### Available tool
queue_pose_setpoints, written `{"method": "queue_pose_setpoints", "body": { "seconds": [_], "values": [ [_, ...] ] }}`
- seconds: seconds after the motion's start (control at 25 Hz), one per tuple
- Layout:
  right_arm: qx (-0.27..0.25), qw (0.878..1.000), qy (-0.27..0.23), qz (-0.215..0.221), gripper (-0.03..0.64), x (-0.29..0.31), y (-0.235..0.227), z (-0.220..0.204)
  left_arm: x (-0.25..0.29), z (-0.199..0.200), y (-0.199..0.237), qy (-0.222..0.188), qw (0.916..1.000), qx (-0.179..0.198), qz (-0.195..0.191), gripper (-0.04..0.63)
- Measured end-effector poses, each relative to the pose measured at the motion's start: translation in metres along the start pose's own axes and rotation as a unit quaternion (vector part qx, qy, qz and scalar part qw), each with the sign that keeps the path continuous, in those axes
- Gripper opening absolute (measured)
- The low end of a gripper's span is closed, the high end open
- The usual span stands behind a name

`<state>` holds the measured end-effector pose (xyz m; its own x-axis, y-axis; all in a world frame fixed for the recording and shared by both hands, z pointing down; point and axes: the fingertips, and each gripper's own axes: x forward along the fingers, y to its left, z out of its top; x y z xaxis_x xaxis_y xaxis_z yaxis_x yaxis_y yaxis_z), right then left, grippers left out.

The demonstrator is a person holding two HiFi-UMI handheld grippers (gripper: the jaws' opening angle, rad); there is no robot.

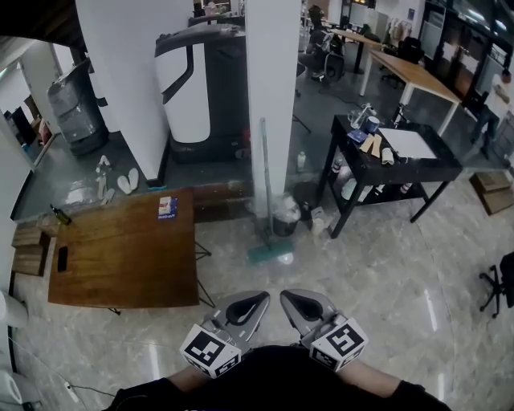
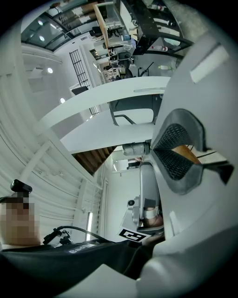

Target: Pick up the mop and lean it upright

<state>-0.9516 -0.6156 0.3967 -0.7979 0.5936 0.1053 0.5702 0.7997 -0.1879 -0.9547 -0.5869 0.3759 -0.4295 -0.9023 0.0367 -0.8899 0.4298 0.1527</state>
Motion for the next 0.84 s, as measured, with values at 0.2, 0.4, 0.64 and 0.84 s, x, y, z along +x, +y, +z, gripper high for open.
{"method": "queue_pose_setpoints", "body": {
  "seconds": [0.2,0.4,0.64,0.84],
  "values": [
    [-0.005,1.0,-0.003,-0.002,0.002,-0.0028,-0.0073,-0.004,0.0031,0.0028,-0.0028,0.002,1.0,0.003,0.003,0.018],
    [0.006,1.0,0.002,-0.004,0.003,-0.0042,-0.0065,0.0,0.0049,0.0019,-0.0042,0.0,1.0,0.005,-0.001,0.018],
    [-0.002,1.0,-0.005,-0.005,0.002,-0.0046,-0.0096,-0.0007,0.0057,0.0043,-0.0046,0.003,1.0,0.007,0.0,0.018],
    [-0.003,1.0,-0.008,-0.004,0.002,-0.0066,-0.0103,-0.0031,0.0049,0.0034,-0.0065,0.006,0.9999,0.008,0.0,0.019]
  ]
}}
